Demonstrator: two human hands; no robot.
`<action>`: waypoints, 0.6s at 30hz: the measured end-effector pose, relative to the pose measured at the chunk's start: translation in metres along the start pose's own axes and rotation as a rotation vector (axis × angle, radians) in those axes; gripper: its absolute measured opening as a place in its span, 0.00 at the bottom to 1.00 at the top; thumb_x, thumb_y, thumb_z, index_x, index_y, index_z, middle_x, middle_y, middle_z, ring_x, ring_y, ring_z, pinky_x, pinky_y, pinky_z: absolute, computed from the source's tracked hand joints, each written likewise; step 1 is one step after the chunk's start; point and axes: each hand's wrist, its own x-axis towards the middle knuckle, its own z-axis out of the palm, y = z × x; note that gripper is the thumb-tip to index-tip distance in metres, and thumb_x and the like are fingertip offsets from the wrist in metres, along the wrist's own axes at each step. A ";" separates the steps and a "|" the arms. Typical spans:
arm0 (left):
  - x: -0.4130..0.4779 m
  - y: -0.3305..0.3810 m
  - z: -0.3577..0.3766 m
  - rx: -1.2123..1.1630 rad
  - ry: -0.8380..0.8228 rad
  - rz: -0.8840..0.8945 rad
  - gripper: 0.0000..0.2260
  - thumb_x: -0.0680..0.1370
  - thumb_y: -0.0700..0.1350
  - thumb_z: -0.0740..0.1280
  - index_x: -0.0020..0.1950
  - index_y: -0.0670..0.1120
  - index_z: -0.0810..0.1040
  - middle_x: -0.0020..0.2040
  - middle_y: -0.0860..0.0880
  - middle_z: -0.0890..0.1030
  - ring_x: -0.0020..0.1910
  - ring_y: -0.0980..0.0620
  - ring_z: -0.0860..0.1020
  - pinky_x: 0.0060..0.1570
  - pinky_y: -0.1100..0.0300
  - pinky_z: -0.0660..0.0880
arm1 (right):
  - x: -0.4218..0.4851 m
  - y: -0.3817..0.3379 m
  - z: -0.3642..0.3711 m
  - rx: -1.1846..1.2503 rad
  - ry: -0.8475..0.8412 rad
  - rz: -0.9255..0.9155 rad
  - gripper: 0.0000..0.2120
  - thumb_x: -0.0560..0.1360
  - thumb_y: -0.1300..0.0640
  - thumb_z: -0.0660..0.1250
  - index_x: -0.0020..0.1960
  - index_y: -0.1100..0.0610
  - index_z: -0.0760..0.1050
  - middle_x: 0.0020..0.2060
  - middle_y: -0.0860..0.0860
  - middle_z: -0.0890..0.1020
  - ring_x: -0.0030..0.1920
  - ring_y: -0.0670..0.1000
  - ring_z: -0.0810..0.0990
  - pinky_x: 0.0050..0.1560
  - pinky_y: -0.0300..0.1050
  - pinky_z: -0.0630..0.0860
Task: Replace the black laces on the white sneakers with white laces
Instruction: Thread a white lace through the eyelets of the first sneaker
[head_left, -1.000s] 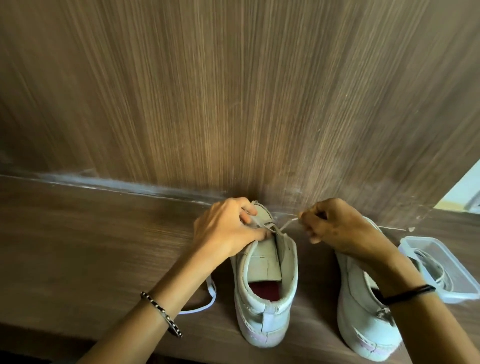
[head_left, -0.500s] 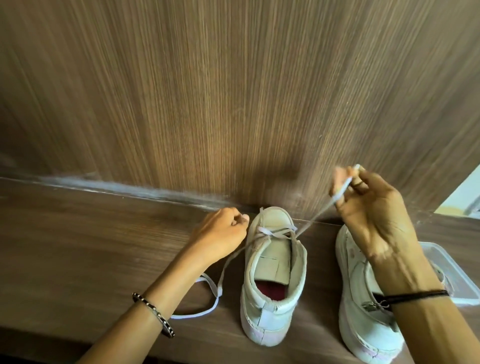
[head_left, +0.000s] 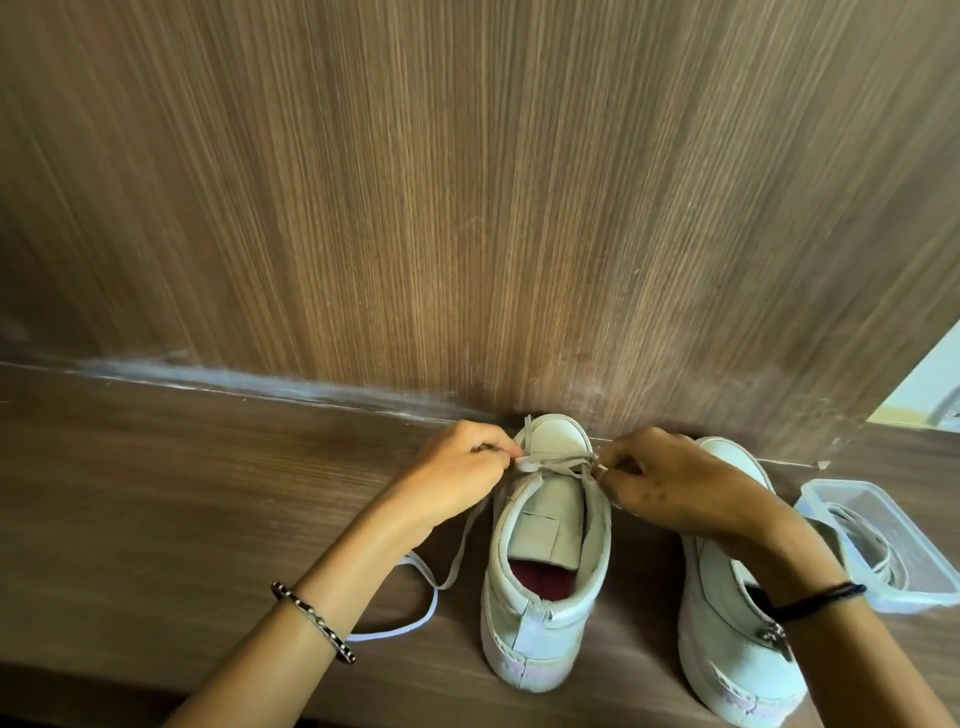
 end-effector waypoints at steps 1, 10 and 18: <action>-0.001 0.000 -0.002 -0.025 -0.003 -0.012 0.13 0.83 0.40 0.61 0.52 0.52 0.85 0.53 0.54 0.82 0.52 0.60 0.76 0.46 0.68 0.67 | 0.000 0.000 -0.002 0.035 -0.032 -0.009 0.14 0.79 0.54 0.65 0.37 0.59 0.77 0.28 0.46 0.75 0.32 0.45 0.72 0.39 0.48 0.74; -0.001 -0.003 -0.018 -0.097 0.045 -0.049 0.13 0.83 0.40 0.60 0.51 0.46 0.85 0.50 0.49 0.85 0.50 0.57 0.79 0.47 0.66 0.71 | 0.000 -0.021 0.012 0.039 0.073 -0.086 0.13 0.79 0.49 0.68 0.39 0.53 0.82 0.33 0.43 0.82 0.37 0.43 0.80 0.38 0.33 0.74; 0.001 -0.007 -0.021 0.039 0.052 -0.004 0.13 0.81 0.40 0.61 0.48 0.53 0.84 0.42 0.58 0.86 0.47 0.61 0.82 0.59 0.57 0.77 | -0.001 -0.030 0.006 0.969 0.241 -0.095 0.13 0.81 0.56 0.65 0.43 0.62 0.83 0.31 0.50 0.72 0.32 0.47 0.69 0.34 0.41 0.67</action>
